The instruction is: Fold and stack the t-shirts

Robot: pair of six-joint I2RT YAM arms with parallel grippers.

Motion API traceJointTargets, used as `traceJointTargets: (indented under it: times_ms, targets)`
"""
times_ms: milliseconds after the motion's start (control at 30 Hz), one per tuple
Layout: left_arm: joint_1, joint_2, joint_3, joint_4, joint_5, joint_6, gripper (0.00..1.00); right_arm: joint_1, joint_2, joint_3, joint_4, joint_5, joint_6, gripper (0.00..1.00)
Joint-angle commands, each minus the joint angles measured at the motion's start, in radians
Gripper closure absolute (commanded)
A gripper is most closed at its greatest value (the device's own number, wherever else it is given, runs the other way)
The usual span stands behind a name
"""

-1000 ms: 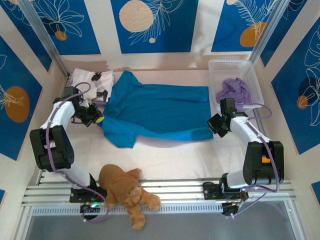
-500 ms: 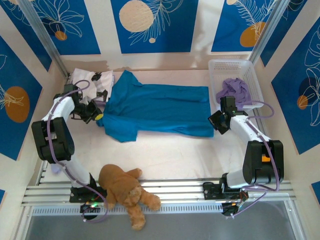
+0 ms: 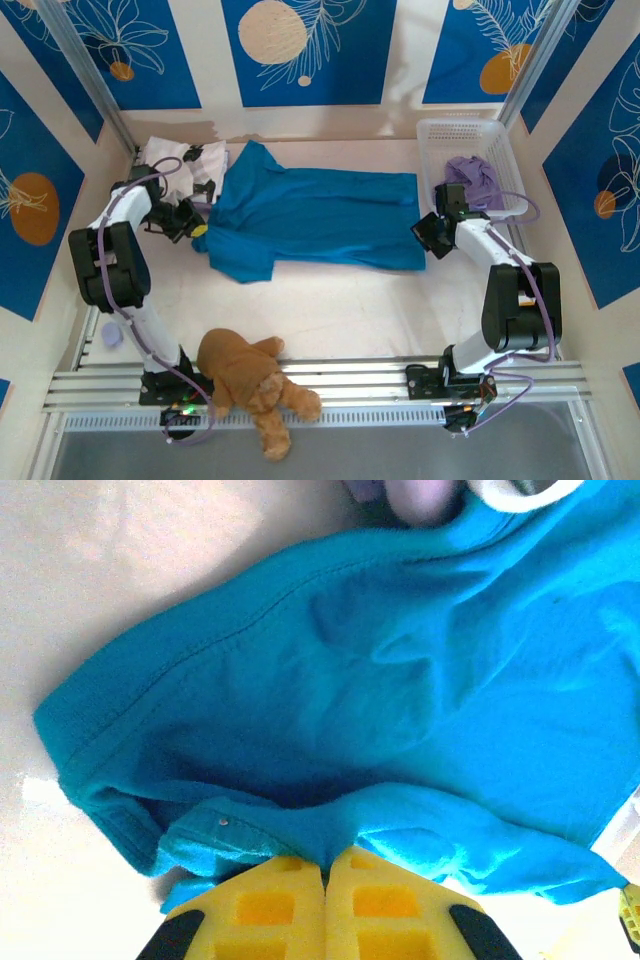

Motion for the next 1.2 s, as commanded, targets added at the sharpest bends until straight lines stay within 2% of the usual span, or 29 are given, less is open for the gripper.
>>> traceJointTargets:
  times_ms: [0, 67, 200, 233, 267, 367, 500, 667, 900, 1167]
  targets:
    - [0.017, 0.026, 0.055, -0.044, -0.015, 0.044, 1.0, 0.007, 0.011, 0.034, -0.032, -0.002, -0.018, 1.0]
    - [0.016, 0.034, 0.061, -0.042, -0.013, 0.043, 1.0, 0.008, 0.004, 0.029, -0.032, 0.007, -0.018, 1.0]
    - [0.016, 0.042, 0.06, -0.027, -0.015, 0.037, 1.0, 0.007, -0.007, 0.038, -0.04, -0.007, -0.047, 0.86]
    - [0.015, 0.042, 0.061, -0.026, -0.01, 0.034, 0.88, 0.01, -0.012, 0.042, -0.05, -0.013, -0.056, 0.8]
    - [0.016, 0.041, 0.061, -0.026, -0.005, 0.034, 0.81, 0.013, -0.023, 0.046, -0.058, -0.018, -0.064, 0.72]
    - [0.016, 0.012, 0.052, -0.029, -0.015, 0.043, 0.68, 0.027, -0.07, 0.041, -0.089, -0.017, -0.073, 0.66]
    - [0.017, -0.032, 0.034, -0.04, -0.049, 0.063, 0.53, 0.063, -0.165, 0.015, -0.133, 0.012, -0.08, 0.64]
    - [0.017, -0.047, -0.025, -0.01, -0.03, 0.057, 0.49, 0.101, -0.229, -0.02, -0.154, -0.019, -0.072, 0.62]
    - [0.017, -0.063, -0.106, 0.031, -0.027, 0.062, 0.43, 0.146, -0.155, -0.038, -0.079, -0.129, -0.061, 0.61]
    - [0.017, -0.034, -0.12, 0.056, 0.028, 0.047, 0.4, 0.181, -0.034, 0.002, -0.041, -0.183, -0.065, 0.62]
